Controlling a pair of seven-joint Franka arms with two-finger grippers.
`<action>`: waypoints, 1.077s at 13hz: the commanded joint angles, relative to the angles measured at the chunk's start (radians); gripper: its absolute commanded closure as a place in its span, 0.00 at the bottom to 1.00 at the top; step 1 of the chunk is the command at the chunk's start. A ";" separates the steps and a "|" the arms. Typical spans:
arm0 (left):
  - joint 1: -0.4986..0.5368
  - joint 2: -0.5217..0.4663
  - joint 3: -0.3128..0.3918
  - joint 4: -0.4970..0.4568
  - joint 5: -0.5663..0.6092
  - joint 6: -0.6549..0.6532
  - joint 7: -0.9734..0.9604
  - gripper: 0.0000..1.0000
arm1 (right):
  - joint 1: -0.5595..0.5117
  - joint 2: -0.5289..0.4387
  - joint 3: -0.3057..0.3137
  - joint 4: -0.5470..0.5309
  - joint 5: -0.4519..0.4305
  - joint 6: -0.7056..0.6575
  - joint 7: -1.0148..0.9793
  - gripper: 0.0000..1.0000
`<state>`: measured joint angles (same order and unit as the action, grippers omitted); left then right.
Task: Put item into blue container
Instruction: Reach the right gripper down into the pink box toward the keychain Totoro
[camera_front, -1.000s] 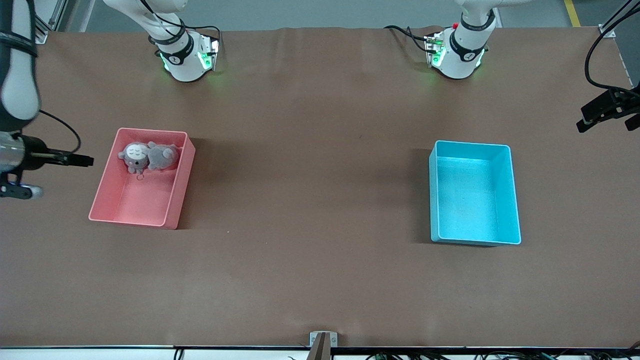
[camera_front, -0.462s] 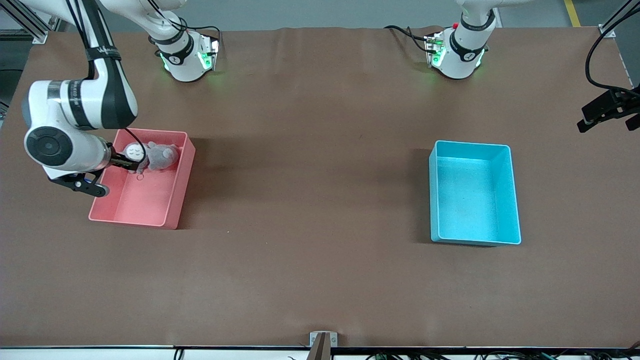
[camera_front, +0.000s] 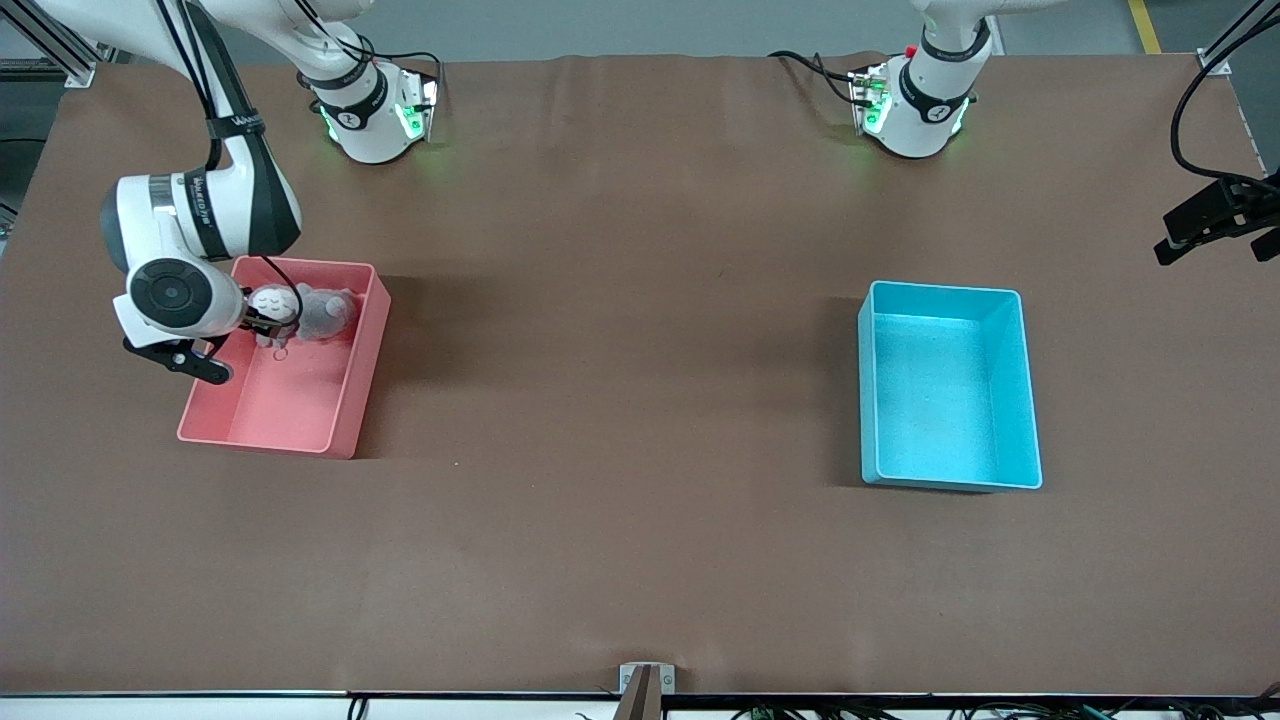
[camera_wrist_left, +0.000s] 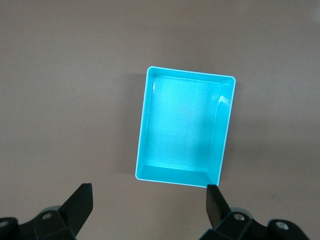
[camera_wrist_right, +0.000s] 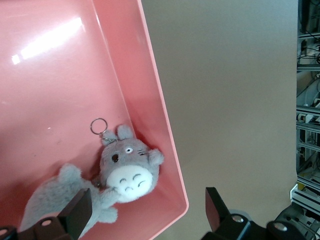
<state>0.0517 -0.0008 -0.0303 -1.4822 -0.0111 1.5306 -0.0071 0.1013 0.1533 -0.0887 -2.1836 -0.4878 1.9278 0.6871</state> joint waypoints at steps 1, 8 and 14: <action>0.000 -0.004 0.000 0.002 0.007 -0.003 0.006 0.00 | -0.005 -0.034 0.004 -0.102 -0.054 0.091 0.083 0.00; 0.000 -0.004 0.000 0.002 0.007 -0.003 0.006 0.00 | -0.005 0.060 0.003 -0.122 -0.107 0.151 0.258 0.03; 0.000 -0.004 0.000 0.002 0.007 -0.003 0.006 0.00 | -0.017 0.124 0.003 -0.122 -0.117 0.178 0.345 0.00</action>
<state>0.0517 -0.0008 -0.0303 -1.4823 -0.0111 1.5305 -0.0068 0.0910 0.2654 -0.0915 -2.2966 -0.5752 2.0949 0.9902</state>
